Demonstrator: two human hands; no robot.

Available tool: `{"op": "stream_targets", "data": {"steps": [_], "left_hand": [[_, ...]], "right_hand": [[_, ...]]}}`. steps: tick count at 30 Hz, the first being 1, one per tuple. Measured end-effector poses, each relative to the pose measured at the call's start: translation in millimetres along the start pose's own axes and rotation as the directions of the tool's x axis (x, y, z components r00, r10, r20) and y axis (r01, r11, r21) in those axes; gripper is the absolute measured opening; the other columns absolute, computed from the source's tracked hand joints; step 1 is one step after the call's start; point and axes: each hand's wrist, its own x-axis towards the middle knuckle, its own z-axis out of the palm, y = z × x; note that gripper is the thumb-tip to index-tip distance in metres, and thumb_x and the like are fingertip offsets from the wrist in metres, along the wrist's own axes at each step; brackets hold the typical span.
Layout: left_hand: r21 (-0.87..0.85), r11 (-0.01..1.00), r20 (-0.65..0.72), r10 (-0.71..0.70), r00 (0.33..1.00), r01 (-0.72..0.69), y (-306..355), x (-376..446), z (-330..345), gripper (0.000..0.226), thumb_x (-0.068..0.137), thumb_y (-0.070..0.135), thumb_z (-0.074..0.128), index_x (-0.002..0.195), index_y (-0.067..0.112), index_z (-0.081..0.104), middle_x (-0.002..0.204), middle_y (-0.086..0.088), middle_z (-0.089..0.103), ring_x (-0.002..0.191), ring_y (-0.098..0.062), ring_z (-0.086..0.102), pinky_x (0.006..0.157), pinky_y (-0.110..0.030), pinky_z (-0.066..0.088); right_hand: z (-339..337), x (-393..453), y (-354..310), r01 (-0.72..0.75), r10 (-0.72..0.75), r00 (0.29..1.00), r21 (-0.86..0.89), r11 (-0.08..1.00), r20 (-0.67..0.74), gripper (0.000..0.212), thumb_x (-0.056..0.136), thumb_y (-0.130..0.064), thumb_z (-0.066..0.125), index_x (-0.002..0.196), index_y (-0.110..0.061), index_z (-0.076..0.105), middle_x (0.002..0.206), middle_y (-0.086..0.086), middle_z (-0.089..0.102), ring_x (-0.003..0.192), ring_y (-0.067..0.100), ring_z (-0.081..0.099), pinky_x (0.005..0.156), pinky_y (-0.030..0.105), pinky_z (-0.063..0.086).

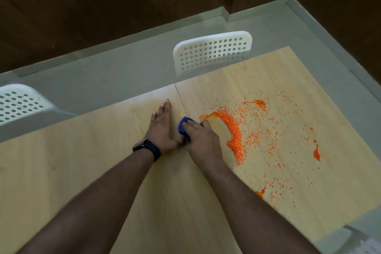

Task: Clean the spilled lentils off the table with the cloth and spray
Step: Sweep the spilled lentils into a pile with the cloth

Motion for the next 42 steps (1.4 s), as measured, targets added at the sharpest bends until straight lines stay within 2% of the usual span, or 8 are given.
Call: {"op": "stream_targets", "data": {"steps": [2,9,13,19,25,31,38,42], "left_hand": [[0.027,1.0,0.004,0.012,1.0,-0.012,0.3,1.5,-1.1,0.148,0.066,0.062,0.088,0.164,0.021,-0.014,0.175,0.002,-0.007,0.16,-0.016,-0.004,0.129,-0.036,-0.004],[-0.012,1.0,0.018,-0.025,1.0,0.026,4.5,2.4,-6.0,0.152,0.062,0.064,0.091,0.164,0.023,-0.015,0.174,0.006,-0.008,0.16,-0.018,-0.004,0.128,-0.034,-0.004],[-0.007,1.0,0.005,-0.028,1.0,0.028,2.7,10.5,-12.3,0.153,0.062,0.064,0.091,0.164,0.02,-0.015,0.174,0.005,-0.009,0.16,-0.015,-0.005,0.13,-0.038,-0.002],[-0.048,0.999,0.029,0.009,1.0,-0.007,-8.6,18.3,-16.6,0.143,0.07,0.041,0.087,0.163,0.018,-0.019,0.175,0.001,-0.008,0.161,-0.015,-0.003,0.13,-0.034,-0.005],[-0.079,0.996,0.044,-0.039,0.998,0.043,-0.3,16.0,-22.6,0.161,0.057,0.059,0.096,0.163,0.022,-0.019,0.173,0.009,-0.01,0.15,-0.005,-0.01,0.123,-0.03,-0.005],[-0.098,0.992,0.044,-0.073,0.996,0.077,10.5,31.3,-29.9,0.163,0.054,0.059,0.097,0.163,0.028,-0.021,0.174,0.006,-0.007,0.16,-0.021,-0.005,0.126,-0.037,0.004],[-0.064,0.998,0.048,-0.008,0.999,0.011,15.5,37.9,-14.8,0.161,0.056,0.055,0.097,0.163,0.021,-0.018,0.174,0.004,-0.01,0.16,-0.017,-0.002,0.13,-0.035,-0.001],[-0.089,0.994,0.06,-0.058,0.996,0.063,17.4,37.6,-15.6,0.166,0.052,0.058,0.098,0.162,0.028,-0.022,0.175,0.004,-0.006,0.16,-0.022,-0.005,0.131,-0.041,0.003]], "right_hand": [[-4.0,14.9,5.4,-0.049,0.049,0.999,0.003,0.999,-0.008,0.053,0.092,-0.021,0.069,0.143,-0.024,0.06,0.145,-0.007,0.061,0.117,0.025,0.048,0.087,0.038,0.054],[-23.8,37.6,35.2,-0.323,0.325,0.93,0.042,0.945,-0.171,0.056,0.092,0.001,0.051,0.144,-0.018,0.059,0.143,-0.001,0.063,0.117,0.026,0.049,0.091,0.036,0.046],[-20.5,28.2,14.1,-0.195,0.211,0.958,0.096,0.976,-0.197,0.058,0.087,0.001,0.061,0.143,-0.016,0.061,0.142,-0.001,0.065,0.113,0.025,0.051,0.089,0.037,0.051],[2.7,43.3,-19.0,0.106,-0.103,0.994,-0.072,0.992,0.043,0.049,0.087,-0.016,0.068,0.136,-0.023,0.064,0.139,-0.006,0.064,0.107,0.023,0.049,0.076,0.036,0.052],[-14.0,75.0,-0.4,-0.101,0.097,0.992,-0.052,0.993,-0.083,0.047,0.095,-0.007,0.054,0.137,-0.024,0.063,0.137,-0.006,0.066,0.111,0.025,0.05,0.081,0.036,0.049],[-25.6,72.2,26.1,-0.379,0.373,0.906,0.009,0.925,-0.201,0.053,0.094,0.001,0.05,0.141,-0.019,0.06,0.134,0.0,0.066,0.11,0.026,0.049,0.074,0.031,0.037],[-14.7,81.9,-4.9,-0.095,0.093,0.992,-0.017,0.995,-0.088,0.051,0.097,-0.008,0.052,0.146,-0.023,0.057,0.142,-0.006,0.062,0.116,0.024,0.049,0.086,0.034,0.05],[-22.1,98.1,3.5,-0.168,0.163,0.979,-0.037,0.985,-0.12,0.042,0.102,-0.011,0.045,0.14,-0.021,0.06,0.136,0.0,0.065,0.115,0.026,0.05,0.084,0.036,0.048]]}}
